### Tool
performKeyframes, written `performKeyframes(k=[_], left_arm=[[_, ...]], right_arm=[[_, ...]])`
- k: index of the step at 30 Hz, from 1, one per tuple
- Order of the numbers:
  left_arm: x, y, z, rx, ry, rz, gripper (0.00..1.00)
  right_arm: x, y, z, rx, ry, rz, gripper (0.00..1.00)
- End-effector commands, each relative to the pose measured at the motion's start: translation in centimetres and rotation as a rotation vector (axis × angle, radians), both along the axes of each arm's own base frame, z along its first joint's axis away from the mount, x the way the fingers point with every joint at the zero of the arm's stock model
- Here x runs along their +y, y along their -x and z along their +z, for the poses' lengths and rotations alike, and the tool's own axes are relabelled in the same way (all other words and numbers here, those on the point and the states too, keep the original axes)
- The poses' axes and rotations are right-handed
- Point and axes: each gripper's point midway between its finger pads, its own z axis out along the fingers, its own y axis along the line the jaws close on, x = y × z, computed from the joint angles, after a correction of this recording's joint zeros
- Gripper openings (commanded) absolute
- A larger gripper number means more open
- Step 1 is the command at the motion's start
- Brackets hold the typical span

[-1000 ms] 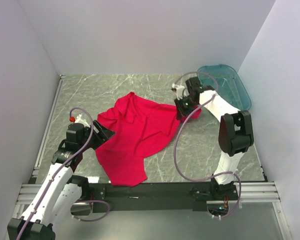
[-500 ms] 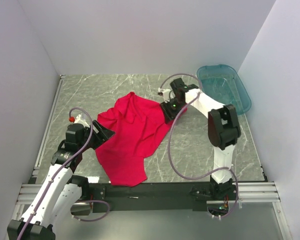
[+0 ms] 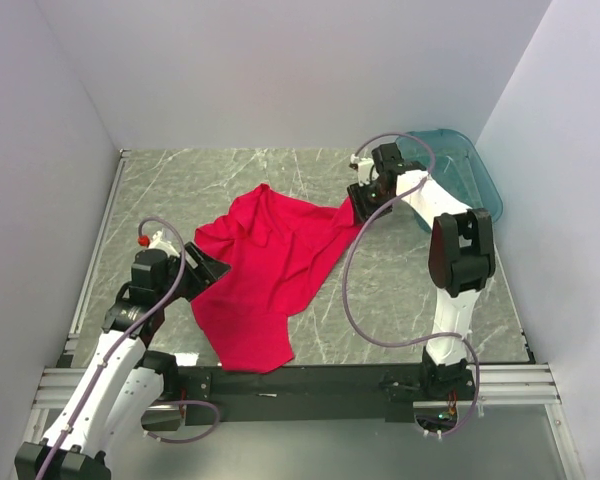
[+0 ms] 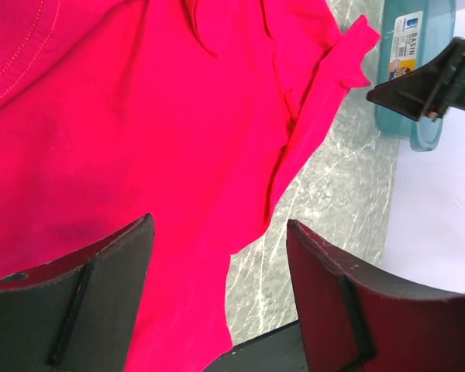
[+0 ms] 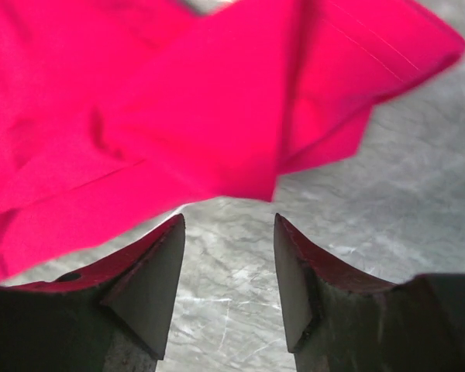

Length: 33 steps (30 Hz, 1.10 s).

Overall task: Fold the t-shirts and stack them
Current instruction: Flatten the tshirt out

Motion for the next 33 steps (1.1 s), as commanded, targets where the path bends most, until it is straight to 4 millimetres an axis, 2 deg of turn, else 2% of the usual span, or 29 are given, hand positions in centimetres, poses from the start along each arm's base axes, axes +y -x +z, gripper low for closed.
performKeyframes(k=[1,10,14,17,20,21,22,24,25,26,28,29,30,31,32,33], left_arm=[[-0.3,-0.1,0.5,-0.025,0.036,0.006,0.74],[-0.3,-0.1,0.1,-0.008,0.033,0.004,0.74],[-0.3,0.0,0.0,-0.004,0.035,0.007,0.74],[-0.3,0.0,0.0,-0.005,0.034,0.007,0.74],[-0.3,0.0,0.0,-0.001,0.035,0.008,0.74],[-0.3,0.0,0.0,-0.005,0.035,0.005,0.74],[-0.3,0.0,0.0,-0.005,0.035,0.005,0.74],[-0.3,0.0,-0.1,-0.003,0.035,0.004,0.74],[-0.3,-0.1,-0.1,-0.003,0.034,0.005,0.74],[-0.3,0.0,-0.1,-0.002,0.035,0.004,0.74],[-0.3,0.0,-0.1,-0.003,0.034,0.005,0.74],[-0.3,0.0,0.0,-0.004,0.036,0.005,0.74],[-0.3,0.0,0.1,-0.008,0.036,0.004,0.74],[-0.3,0.0,0.0,-0.006,0.036,0.006,0.74],[-0.3,0.0,0.0,-0.006,0.035,0.007,0.74],[-0.3,-0.1,0.0,-0.003,0.034,0.009,0.74]], right_arm=[[-0.6,-2.0,0.2,-0.030,0.005,-0.116,0.57],[0.7,-3.1,-0.3,0.004,-0.095,-0.136,0.59],[1.1,-3.2,-1.1,0.042,-0.113,-0.142,0.57],[1.1,-3.2,-1.7,0.062,-0.113,-0.147,0.52],[1.0,-3.0,-1.9,0.067,-0.111,-0.145,0.42],[0.6,-2.6,-1.7,0.061,-0.110,-0.150,0.28],[0.6,-2.7,-1.7,0.056,-0.111,-0.150,0.28],[0.1,-2.4,-1.4,0.048,-0.107,-0.150,0.16],[-0.1,-2.1,-1.5,0.049,-0.105,-0.151,0.05],[-0.4,-2.1,-0.7,0.031,-0.110,-0.155,0.01],[-1.0,-1.6,-0.5,0.014,-0.110,-0.160,0.00],[-1.2,-1.4,0.7,-0.016,-0.111,-0.160,0.00],[-1.7,-1.3,1.0,-0.029,-0.109,-0.163,0.00],[-2.2,-0.4,0.6,-0.019,-0.099,-0.161,0.00],[-2.5,0.0,1.8,-0.046,-0.099,-0.160,0.00],[-3.2,0.5,1.9,-0.053,-0.082,-0.155,0.00]])
